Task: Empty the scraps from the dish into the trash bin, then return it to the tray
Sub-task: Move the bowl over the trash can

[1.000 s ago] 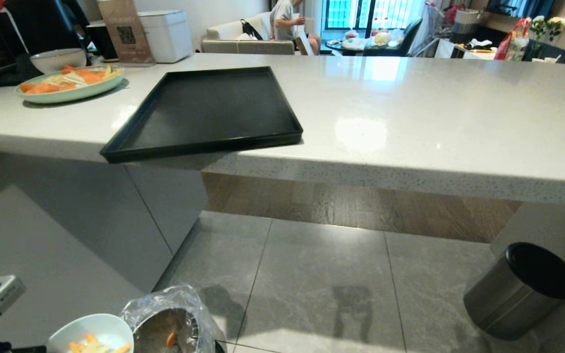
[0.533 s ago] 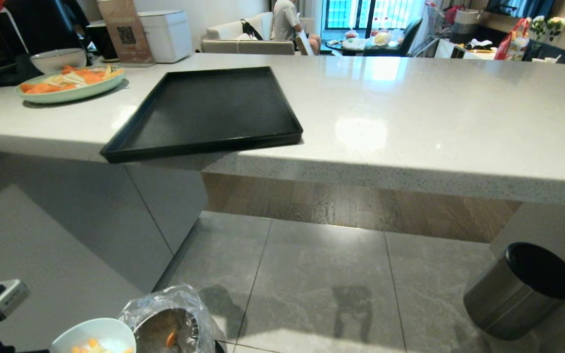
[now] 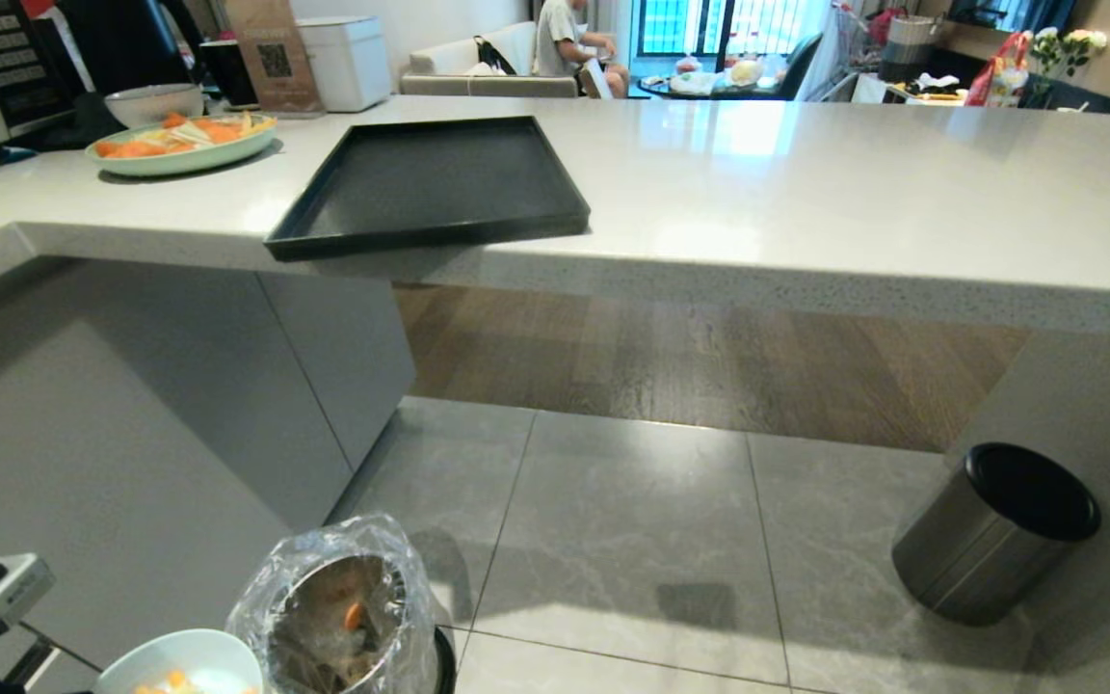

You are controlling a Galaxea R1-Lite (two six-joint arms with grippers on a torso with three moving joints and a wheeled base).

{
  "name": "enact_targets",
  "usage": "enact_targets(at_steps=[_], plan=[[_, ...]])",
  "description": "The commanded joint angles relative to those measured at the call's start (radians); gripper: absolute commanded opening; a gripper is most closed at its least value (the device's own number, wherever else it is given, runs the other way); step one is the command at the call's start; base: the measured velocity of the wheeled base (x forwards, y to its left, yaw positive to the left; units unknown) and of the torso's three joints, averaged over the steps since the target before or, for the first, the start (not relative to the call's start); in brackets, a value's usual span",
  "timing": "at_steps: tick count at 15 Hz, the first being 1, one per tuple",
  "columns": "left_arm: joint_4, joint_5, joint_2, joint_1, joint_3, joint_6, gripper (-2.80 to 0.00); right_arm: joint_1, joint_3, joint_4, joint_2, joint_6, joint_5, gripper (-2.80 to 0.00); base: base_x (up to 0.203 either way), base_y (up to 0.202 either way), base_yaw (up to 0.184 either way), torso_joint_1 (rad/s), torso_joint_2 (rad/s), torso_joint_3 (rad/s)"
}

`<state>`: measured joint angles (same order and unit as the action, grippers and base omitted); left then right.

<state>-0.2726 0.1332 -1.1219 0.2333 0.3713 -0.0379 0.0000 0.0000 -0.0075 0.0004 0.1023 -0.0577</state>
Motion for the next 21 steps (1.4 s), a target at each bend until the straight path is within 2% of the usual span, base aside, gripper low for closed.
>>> enact_targets(at_steps=[1,5,10,21], plan=[[-0.001,0.002,0.001,0.003,-0.002,-0.002,-2.80,0.000,0.000,0.000,0.001,0.000,-0.001,-2.80,-0.195,0.000,-0.001,-0.002,0.00,0.002],[-0.002,0.000,0.007,0.003,0.000,-0.004,-2.80,0.000,0.000,0.000,0.001,0.000,-0.001,-2.80,-0.175,0.000,-0.001,0.000,0.00,0.002],[-0.002,-0.001,0.013,0.001,0.034,0.000,-2.80,0.000,0.000,0.000,0.001,0.000,-0.001,-2.80,0.000,0.000,0.000,0.000,0.00,0.000],[-0.004,0.011,0.008,-0.003,0.024,-0.005,-2.80,0.000,0.000,0.000,0.001,0.000,-0.001,-2.80,0.000,0.000,0.000,0.000,0.00,0.000]])
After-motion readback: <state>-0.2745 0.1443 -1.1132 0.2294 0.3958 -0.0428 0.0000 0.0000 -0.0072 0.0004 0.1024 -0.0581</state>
